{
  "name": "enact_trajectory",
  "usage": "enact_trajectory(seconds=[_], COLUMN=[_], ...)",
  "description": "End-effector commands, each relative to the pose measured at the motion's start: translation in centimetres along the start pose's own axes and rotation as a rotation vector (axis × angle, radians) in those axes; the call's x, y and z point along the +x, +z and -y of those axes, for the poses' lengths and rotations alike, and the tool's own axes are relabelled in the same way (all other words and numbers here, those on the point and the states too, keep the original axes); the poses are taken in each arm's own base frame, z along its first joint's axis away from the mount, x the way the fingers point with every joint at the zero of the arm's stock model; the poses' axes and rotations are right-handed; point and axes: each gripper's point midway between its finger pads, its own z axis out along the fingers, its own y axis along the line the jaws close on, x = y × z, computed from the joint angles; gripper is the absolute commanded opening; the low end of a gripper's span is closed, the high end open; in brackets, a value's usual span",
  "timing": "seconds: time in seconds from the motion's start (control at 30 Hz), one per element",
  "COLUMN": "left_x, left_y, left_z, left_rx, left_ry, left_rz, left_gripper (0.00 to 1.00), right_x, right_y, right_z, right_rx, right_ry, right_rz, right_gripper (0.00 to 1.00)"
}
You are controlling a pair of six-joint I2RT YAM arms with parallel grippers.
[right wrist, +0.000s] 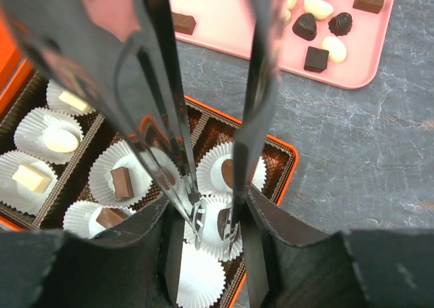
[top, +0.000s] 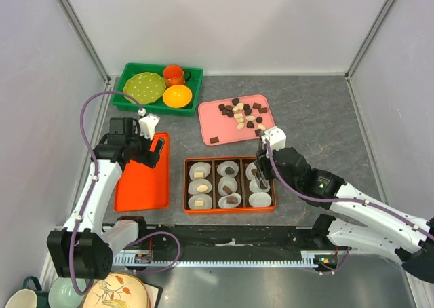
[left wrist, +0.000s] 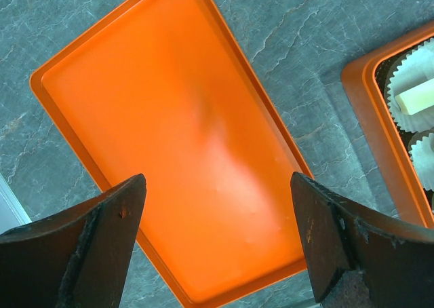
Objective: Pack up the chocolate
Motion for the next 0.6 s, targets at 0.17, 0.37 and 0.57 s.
enact_trajectory(seconds=[0.17, 0.37, 0.57], left_x=[-1.5, -1.3, -0.9], left_y=[-0.8, -0.8, -0.8], left_z=[-0.6, -0.3, -0.5], left_rx=[-0.017, -0.011, -0.021], left_ry=[0.018, 0.013, 0.02], left_rz=[0.056, 0.055, 0.048], left_gripper=[0.94, 0.94, 0.94], right_x=[-9.1, -15.1, -18.4], right_y=[-0.7, 2.2, 7.7], right_z=[-1.5, -4.0, -6.4], right_rx=[-0.036, -0.063, -0.088], right_ry=[0.013, -0.01, -0.067], right_rz=[0.247, 0.386, 0.445], right_gripper=[0.34, 0.28, 0.27])
